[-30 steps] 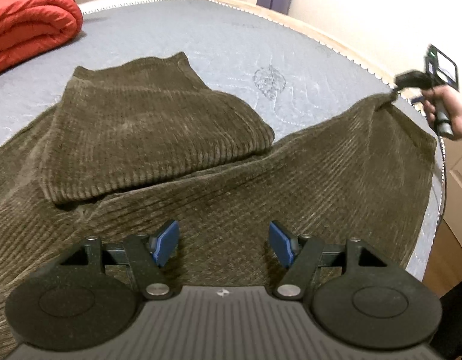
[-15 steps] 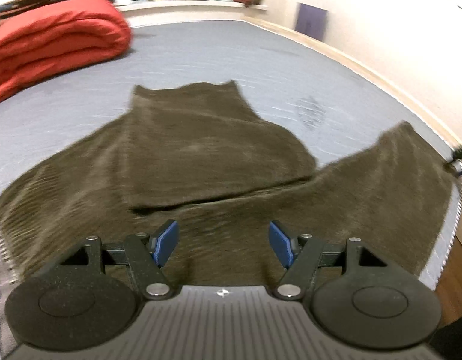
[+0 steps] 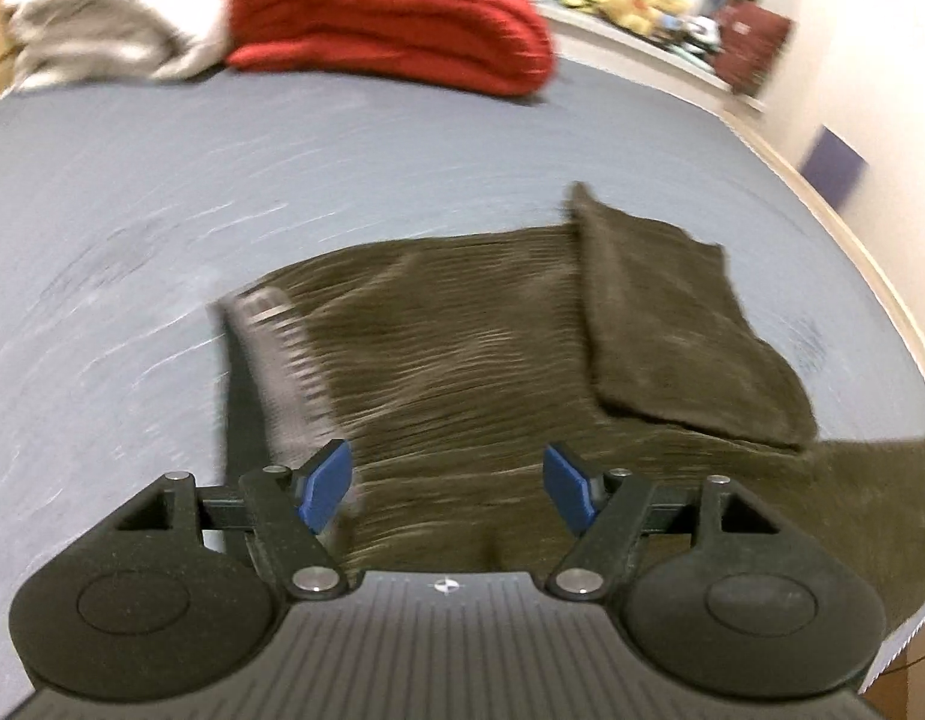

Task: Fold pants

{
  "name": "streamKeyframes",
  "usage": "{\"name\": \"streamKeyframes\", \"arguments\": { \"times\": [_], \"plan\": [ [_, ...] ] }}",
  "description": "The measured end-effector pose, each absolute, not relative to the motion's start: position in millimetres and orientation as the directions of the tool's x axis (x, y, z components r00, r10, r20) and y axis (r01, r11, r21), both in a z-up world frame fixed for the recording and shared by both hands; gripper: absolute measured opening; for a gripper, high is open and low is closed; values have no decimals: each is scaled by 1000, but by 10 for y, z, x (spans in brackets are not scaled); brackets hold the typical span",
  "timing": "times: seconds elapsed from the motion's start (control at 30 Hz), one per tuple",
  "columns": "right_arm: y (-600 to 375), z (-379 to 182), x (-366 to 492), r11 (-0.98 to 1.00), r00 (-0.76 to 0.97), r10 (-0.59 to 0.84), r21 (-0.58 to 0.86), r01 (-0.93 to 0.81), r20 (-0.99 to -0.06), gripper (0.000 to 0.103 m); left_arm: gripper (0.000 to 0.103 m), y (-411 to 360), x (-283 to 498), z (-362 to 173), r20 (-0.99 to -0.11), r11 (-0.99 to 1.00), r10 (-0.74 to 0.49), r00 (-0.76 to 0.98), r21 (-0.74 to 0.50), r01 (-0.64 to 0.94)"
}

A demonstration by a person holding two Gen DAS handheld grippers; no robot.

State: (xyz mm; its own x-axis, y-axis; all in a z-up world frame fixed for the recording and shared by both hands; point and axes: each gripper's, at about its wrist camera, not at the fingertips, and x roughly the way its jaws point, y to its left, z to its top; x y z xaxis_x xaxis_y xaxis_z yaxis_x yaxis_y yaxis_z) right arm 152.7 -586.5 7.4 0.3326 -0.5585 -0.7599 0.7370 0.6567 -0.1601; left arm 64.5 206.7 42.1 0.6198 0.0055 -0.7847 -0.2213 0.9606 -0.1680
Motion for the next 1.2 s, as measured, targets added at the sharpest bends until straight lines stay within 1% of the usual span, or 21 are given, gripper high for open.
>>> {"name": "streamKeyframes", "arguments": {
  "times": [0.03,0.1,0.2,0.3,0.37,0.4,0.43,0.47,0.5,0.57,0.67,0.73,0.83,0.87,0.9,0.97,1.03,1.07,1.1,1.13,1.2],
  "plan": [
    [-5768,175,1543,666,373,-584,-162,728,-721,61,77,2162,603,389,-795,954,15,607,-171,-248],
    [-5601,289,1576,694,431,-588,-154,703,-685,62,79,2373,506,292,-822,942,29,568,-168,-291],
    [-5341,393,1636,747,507,-548,-117,654,-665,62,81,2601,388,54,-871,927,28,491,-161,-339],
    [-5059,472,1706,791,562,-513,-105,602,-649,62,81,2772,253,-169,-900,902,-16,435,-201,-383],
    [-4869,513,1774,816,590,-491,-102,569,-641,64,81,2744,188,-279,-906,907,-67,417,-230,-352],
    [-4793,529,1795,825,601,-480,-96,557,-639,65,81,2682,145,-270,-902,928,-51,428,-201,-314],
    [-4720,548,1811,834,613,-467,-88,545,-637,65,63,2623,117,-253,-901,946,-44,432,-176,-272],
    [-4636,574,1809,841,624,-455,-78,535,-635,65,43,2586,65,-219,-894,951,-74,441,-196,-238],
    [-4559,600,1824,847,633,-445,-68,527,-633,65,33,2575,-8,-177,-892,952,-66,448,-190,-239],
    [-4412,626,1829,859,656,-418,-38,510,-629,65,29,2603,-125,-40,-883,947,-74,464,-207,-244],
    [-4230,693,1807,876,684,-365,15,482,-632,65,29,2691,-321,133,-869,927,-84,488,-248,-282],
    [-4123,736,1790,884,700,-332,51,465,-633,65,29,2671,-402,171,-873,936,-63,484,-220,-276],
    [-3984,763,1790,894,715,-292,85,440,-635,65,30,2516,-357,53,-912,952,0,411,-126,-279],
    [-3942,772,1797,898,716,-282,87,431,-638,65,32,2458,-326,52,-917,954,29,397,-93,-285],
    [-3899,780,1796,901,719,-278,87,425,-637,65,38,2421,-306,78,-919,951,52,391,-74,-301],
    [-3816,776,1783,906,725,-266,91,413,-635,66,39,2305,-246,173,-916,939,143,376,5,-344],
    [-3747,756,1792,917,728,-232,106,386,-645,66,39,2133,-269,414,-859,930,278,430,127,-346],
    [-3713,753,1797,921,730,-220,108,373,-647,66,39,2049,-280,539,-824,931,302,480,147,-333],
    [-3685,747,1802,927,735,-211,107,359,-644,66,41,2001,-284,620,-804,944,273,528,119,-308],
    [-3647,742,1808,933,740,-204,101,345,-641,66,41,1940,-279,653,-801,961,213,559,70,-267],
    [-3569,728,1829,944,745,-189,91,317,-639,66,41,1784,-248,561,-823,985,114,556,18,-174]
  ]
}}
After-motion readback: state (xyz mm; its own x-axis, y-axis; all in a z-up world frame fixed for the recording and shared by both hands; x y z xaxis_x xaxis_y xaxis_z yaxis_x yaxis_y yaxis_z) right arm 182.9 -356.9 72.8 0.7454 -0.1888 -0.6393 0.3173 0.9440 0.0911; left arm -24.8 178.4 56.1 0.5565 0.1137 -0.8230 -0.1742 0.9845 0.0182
